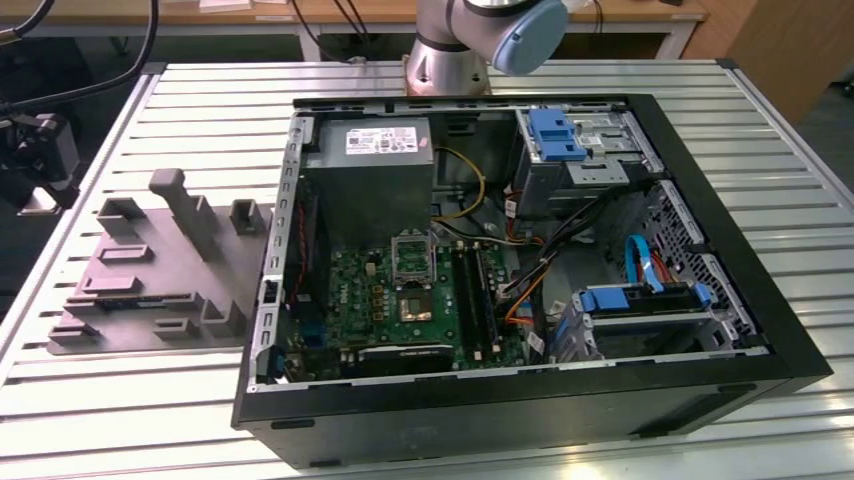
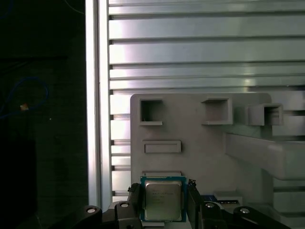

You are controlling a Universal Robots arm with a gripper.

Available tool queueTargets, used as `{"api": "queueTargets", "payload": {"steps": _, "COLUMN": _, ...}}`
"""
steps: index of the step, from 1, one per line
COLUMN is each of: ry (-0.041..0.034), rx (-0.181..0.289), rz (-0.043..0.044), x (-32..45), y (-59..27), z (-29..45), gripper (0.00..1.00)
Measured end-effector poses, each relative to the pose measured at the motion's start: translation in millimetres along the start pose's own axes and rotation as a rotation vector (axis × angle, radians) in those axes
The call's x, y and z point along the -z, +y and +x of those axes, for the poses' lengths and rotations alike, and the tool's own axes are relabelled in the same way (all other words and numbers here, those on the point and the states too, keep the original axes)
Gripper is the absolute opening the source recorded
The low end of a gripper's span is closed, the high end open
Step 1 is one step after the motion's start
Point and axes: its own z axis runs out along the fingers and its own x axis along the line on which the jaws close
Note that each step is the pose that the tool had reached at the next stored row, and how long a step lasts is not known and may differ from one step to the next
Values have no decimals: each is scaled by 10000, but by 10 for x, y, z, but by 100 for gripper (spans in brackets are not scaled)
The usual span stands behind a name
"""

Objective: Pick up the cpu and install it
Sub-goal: 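Pick up the cpu and move it towards the insertion slot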

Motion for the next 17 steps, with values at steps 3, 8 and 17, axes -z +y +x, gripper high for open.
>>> {"api": "queueTargets", "payload": {"steps": 3, "ry": -6, "rx": 0, "rz": -5, "x": 7, "y": 1, "z": 0, "gripper": 47}}
{"api": "queueTargets", "payload": {"steps": 8, "ry": 1, "rx": 0, "rz": -1, "x": 25, "y": 1, "z": 0, "gripper": 47}}
{"api": "queueTargets", "payload": {"steps": 17, "ry": -2, "rx": 0, "rz": -4, "x": 48, "y": 2, "z": 0, "gripper": 47}}
